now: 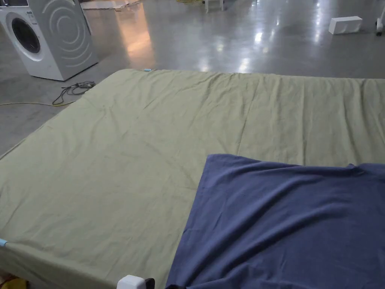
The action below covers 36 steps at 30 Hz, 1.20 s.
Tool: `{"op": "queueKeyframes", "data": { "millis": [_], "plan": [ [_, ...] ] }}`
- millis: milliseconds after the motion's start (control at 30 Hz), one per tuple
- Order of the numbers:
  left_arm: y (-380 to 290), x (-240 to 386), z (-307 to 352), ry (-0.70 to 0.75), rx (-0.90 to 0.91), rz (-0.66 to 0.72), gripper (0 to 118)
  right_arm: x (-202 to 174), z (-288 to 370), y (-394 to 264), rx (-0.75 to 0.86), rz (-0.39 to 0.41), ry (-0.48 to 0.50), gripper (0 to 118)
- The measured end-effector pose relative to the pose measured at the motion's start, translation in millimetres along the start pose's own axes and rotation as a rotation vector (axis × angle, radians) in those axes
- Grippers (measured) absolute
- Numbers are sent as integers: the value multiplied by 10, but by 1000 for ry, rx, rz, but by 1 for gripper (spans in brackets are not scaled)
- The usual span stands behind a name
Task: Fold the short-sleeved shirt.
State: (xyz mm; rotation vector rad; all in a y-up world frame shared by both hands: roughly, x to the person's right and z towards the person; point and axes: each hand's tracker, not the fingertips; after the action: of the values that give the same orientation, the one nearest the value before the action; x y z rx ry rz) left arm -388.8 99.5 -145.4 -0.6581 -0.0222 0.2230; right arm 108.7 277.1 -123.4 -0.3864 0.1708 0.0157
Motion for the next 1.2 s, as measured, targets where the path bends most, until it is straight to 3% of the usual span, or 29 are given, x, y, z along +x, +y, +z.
{"op": "queueKeyframes", "data": {
  "millis": [67, 100, 133, 167, 333, 600, 633, 700, 767, 800, 900, 1100, 1200],
  "plan": [
    [41, 64, -76, 27, -38, -81, 64, -29, -19, -7, -10, 0, 0, 0],
    [45, 85, -111, 10, -61, -77, 53, -37, -23, -9, -14, 2, -1, 0],
    [55, 95, -174, 11, -103, -72, 28, -40, -21, -13, -15, 4, -3, 0],
    [49, 105, -230, 11, -122, -67, 20, -43, -13, -21, -14, 5, -4, 0],
    [66, 137, -267, 28, -147, -129, 17, 21, 25, -69, -23, 0, -17, 0],
    [141, 264, -364, 97, -240, -196, 16, 389, 57, -268, -55, -75, -70, 2],
    [142, 288, -376, 95, -253, -203, 16, 490, 31, -323, -64, -83, -77, 18],
    [145, 312, -387, 104, -259, -214, 16, 767, -38, -538, -80, -144, -76, 34],
    [147, 319, -408, 108, -264, -213, 16, 998, -119, -735, -151, -198, -112, 71],
    [151, 317, -405, 109, -265, -212, 16, 1086, -148, -825, -174, -206, -143, 79],
    [184, 416, -386, 117, -274, -204, 16, 1308, -266, -1082, -250, -215, -186, 78],
    [227, 498, -388, 131, -293, -205, 16, 1498, -630, -1381, -337, -254, -160, 77],
    [253, 523, -365, 132, -295, -200, 16, 1548, -780, -1412, -351, -269, -147, 63]
  ]
}}
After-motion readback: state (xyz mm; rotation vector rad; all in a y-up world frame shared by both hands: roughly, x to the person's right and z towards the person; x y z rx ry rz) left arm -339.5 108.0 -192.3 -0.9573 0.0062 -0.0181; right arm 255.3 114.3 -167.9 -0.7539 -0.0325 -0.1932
